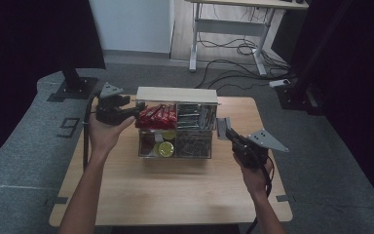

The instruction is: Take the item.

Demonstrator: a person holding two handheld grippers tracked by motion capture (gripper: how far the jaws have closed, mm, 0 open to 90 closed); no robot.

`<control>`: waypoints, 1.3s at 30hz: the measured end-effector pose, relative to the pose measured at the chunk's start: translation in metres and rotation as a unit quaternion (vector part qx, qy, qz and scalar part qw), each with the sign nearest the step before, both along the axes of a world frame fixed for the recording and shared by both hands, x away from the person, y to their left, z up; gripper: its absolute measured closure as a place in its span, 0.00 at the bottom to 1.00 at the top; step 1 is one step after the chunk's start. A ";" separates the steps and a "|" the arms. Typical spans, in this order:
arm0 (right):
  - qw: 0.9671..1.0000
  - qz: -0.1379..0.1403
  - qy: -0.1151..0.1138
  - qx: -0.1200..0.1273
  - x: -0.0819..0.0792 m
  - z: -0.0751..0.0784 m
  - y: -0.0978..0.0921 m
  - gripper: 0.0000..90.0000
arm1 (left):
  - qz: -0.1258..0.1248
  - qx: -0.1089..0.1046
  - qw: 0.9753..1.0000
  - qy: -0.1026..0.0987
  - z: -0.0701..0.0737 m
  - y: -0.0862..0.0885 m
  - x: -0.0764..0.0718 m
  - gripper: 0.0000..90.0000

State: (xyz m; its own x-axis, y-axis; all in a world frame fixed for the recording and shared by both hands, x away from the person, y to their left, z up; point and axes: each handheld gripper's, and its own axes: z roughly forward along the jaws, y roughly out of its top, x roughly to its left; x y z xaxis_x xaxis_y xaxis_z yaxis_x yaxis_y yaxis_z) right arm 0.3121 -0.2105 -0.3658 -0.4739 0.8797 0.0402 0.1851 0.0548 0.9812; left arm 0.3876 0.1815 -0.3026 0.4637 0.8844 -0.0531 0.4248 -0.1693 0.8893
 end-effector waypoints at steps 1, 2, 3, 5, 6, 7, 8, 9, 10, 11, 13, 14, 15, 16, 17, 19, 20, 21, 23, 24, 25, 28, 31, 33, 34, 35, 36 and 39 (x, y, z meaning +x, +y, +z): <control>1.000 -0.003 0.000 -0.001 -0.002 -0.001 -0.004 0.98 | 0.000 0.000 1.000 0.000 0.000 0.000 0.000 0.45; 1.000 -0.005 0.001 -0.001 -0.002 -0.002 -0.006 0.98 | 0.000 0.000 1.000 0.000 0.000 0.000 0.000 0.45; 1.000 -0.006 0.003 0.000 -0.003 -0.004 -0.008 0.98 | -0.001 -0.001 1.000 0.000 0.000 0.000 0.000 0.45; 1.000 -0.010 0.005 0.000 -0.004 -0.006 -0.012 0.98 | -0.001 0.000 1.000 0.000 0.000 0.000 0.000 0.45; 1.000 -0.012 0.007 0.000 -0.004 -0.008 -0.013 0.98 | -0.001 0.000 1.000 0.000 0.000 0.000 0.000 0.45; 1.000 -0.013 0.009 -0.001 -0.004 -0.010 -0.015 0.98 | -0.001 0.000 1.000 0.000 0.000 0.000 0.000 0.45; 1.000 -0.015 0.010 -0.001 -0.004 -0.012 -0.017 0.98 | -0.001 0.000 1.000 0.000 0.000 0.000 0.000 0.45; 1.000 -0.017 0.012 0.000 -0.004 -0.014 -0.019 0.98 | -0.001 0.000 1.000 0.000 0.000 0.000 0.000 0.45; 1.000 -0.019 0.015 0.000 -0.004 -0.015 -0.020 0.98 | -0.001 0.000 1.000 0.000 0.000 0.000 0.000 0.45; 1.000 -0.021 0.017 0.000 -0.004 -0.017 -0.022 0.98 | -0.001 0.000 1.000 -0.001 0.000 0.000 -0.001 0.45; 0.999 -0.024 0.022 0.002 -0.003 -0.021 -0.025 0.98 | -0.001 -0.001 1.000 0.000 0.000 0.000 -0.001 0.45; 0.999 -0.024 0.022 0.002 -0.003 -0.021 -0.025 0.98 | -0.001 -0.001 1.000 0.000 0.000 0.000 -0.001 0.45; 0.999 -0.025 0.025 0.002 -0.003 -0.023 -0.026 0.98 | -0.002 -0.001 1.000 0.000 0.000 0.000 -0.001 0.45; 0.999 -0.027 0.026 0.001 -0.002 -0.024 -0.027 0.98 | -0.002 0.000 1.000 0.000 0.000 0.000 -0.001 0.45; 0.999 -0.028 0.029 0.002 -0.002 -0.027 -0.029 0.98 | -0.002 0.000 1.000 0.000 0.000 0.000 -0.001 0.45; 0.999 -0.031 0.031 0.002 -0.002 -0.029 -0.030 0.98 | -0.003 0.000 1.000 0.001 0.000 0.000 -0.001 0.45; 0.999 -0.032 0.033 0.002 -0.001 -0.031 -0.031 0.98 | -0.003 0.000 1.000 0.001 0.000 0.000 -0.001 0.45; 0.999 -0.033 0.034 0.002 -0.001 -0.032 -0.031 0.98 | -0.003 0.000 1.000 0.000 0.000 0.000 -0.001 0.45; 0.999 -0.033 0.038 0.001 0.000 -0.036 -0.032 0.98 | -0.003 -0.001 1.000 -0.001 0.000 0.000 -0.001 0.45; 0.999 -0.034 0.040 0.002 0.001 -0.037 -0.033 0.98 | -0.003 -0.001 1.000 -0.001 0.000 0.000 -0.001 0.45; 0.999 -0.035 0.042 0.002 0.001 -0.039 -0.033 0.98 | -0.003 -0.002 1.000 -0.001 0.000 0.000 -0.002 0.45; 0.998 -0.036 0.047 0.003 0.003 -0.044 -0.034 0.98 | -0.003 -0.001 1.000 0.000 0.000 0.000 -0.002 0.45; 0.998 -0.039 0.053 0.002 0.005 -0.048 -0.035 0.98 | -0.003 0.000 1.000 0.000 0.000 0.000 -0.002 0.45; 0.998 -0.040 0.056 0.002 0.006 -0.051 -0.036 0.98 | -0.003 0.000 1.000 0.000 0.000 0.000 -0.002 0.45; 0.997 -0.041 0.059 0.002 0.006 -0.053 -0.037 0.98 | -0.003 0.000 1.000 -0.001 0.000 0.000 -0.003 0.45; 0.997 -0.042 0.061 0.002 0.007 -0.055 -0.037 0.98 | -0.003 -0.002 1.000 -0.002 0.000 0.000 -0.003 0.45; 0.997 -0.042 0.063 0.001 0.008 -0.057 -0.038 0.98 | -0.003 -0.002 1.000 -0.002 0.000 0.000 -0.003 0.45; 0.996 -0.046 0.070 0.001 0.010 -0.064 -0.039 0.98 | -0.003 -0.002 1.000 -0.002 -0.001 0.000 -0.003 0.45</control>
